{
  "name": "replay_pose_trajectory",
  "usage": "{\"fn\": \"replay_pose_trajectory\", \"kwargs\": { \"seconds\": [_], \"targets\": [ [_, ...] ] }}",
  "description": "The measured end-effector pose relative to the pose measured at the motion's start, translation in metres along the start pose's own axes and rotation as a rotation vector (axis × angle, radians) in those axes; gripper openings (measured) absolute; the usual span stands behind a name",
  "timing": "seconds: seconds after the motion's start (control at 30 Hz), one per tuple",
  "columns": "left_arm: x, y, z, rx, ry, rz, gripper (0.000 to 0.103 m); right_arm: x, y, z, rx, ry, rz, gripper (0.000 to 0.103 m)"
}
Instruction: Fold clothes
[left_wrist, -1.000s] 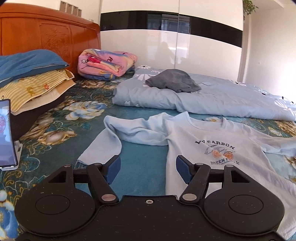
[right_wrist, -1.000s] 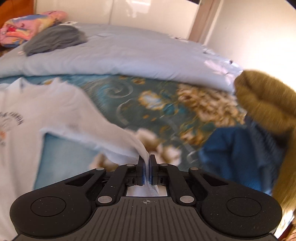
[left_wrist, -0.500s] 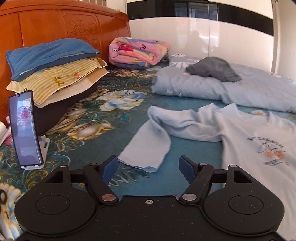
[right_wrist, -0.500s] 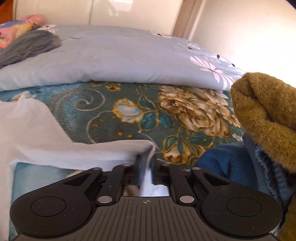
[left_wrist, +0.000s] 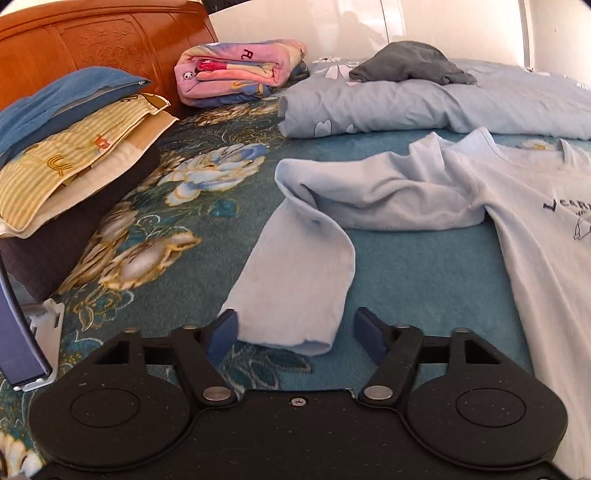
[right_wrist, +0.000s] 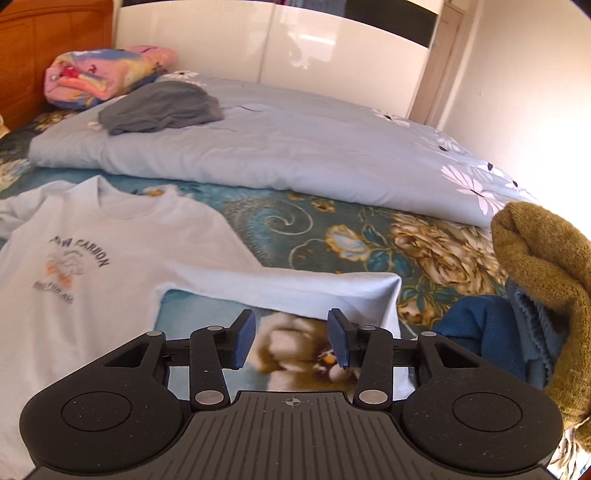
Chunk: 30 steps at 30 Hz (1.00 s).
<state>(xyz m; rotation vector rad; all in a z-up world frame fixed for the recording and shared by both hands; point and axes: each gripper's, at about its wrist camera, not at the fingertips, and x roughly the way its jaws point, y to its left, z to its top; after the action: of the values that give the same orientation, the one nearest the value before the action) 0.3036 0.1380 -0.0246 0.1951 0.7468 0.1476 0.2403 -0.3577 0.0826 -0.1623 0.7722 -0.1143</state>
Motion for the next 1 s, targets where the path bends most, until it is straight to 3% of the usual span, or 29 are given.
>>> {"fn": "replay_pose_trajectory", "kwargs": {
  "seconds": [0.07,0.27,0.37,0.5,0.63,0.77,0.83,0.87,1.0],
  "targets": [
    [0.001,0.004,0.003,-0.018,-0.013,0.011,0.005,-0.005,0.005,0.000,0.012,0.000,0.008,0.040],
    [-0.020,0.047,0.030,-0.165,-0.158,0.120,0.002,-0.015,0.017,-0.002,0.012,0.003,0.029,0.040],
    [-0.019,0.085,0.055,-0.240,-0.176,0.185,0.001,-0.015,0.020,-0.006,-0.001,0.011,0.026,0.040],
    [-0.009,0.122,0.085,-0.259,-0.158,0.275,0.001,-0.005,0.022,-0.009,0.012,0.035,0.027,0.040],
    [0.021,0.143,0.101,-0.274,-0.024,0.323,0.002,0.011,0.028,-0.013,0.025,0.065,0.039,0.040],
    [0.036,0.140,0.096,-0.289,0.052,0.341,0.006,0.024,0.036,-0.021,0.039,0.090,0.063,0.040],
    [0.033,0.133,0.090,-0.278,0.059,0.319,0.019,0.028,0.040,-0.024,0.042,0.098,0.073,0.040],
    [0.030,0.129,0.087,-0.268,0.061,0.307,0.031,0.028,0.042,-0.025,0.043,0.100,0.077,0.040],
    [-0.002,0.111,0.063,-0.262,0.036,0.186,0.046,0.025,0.046,-0.030,0.061,0.105,0.094,0.040]
  ]
}}
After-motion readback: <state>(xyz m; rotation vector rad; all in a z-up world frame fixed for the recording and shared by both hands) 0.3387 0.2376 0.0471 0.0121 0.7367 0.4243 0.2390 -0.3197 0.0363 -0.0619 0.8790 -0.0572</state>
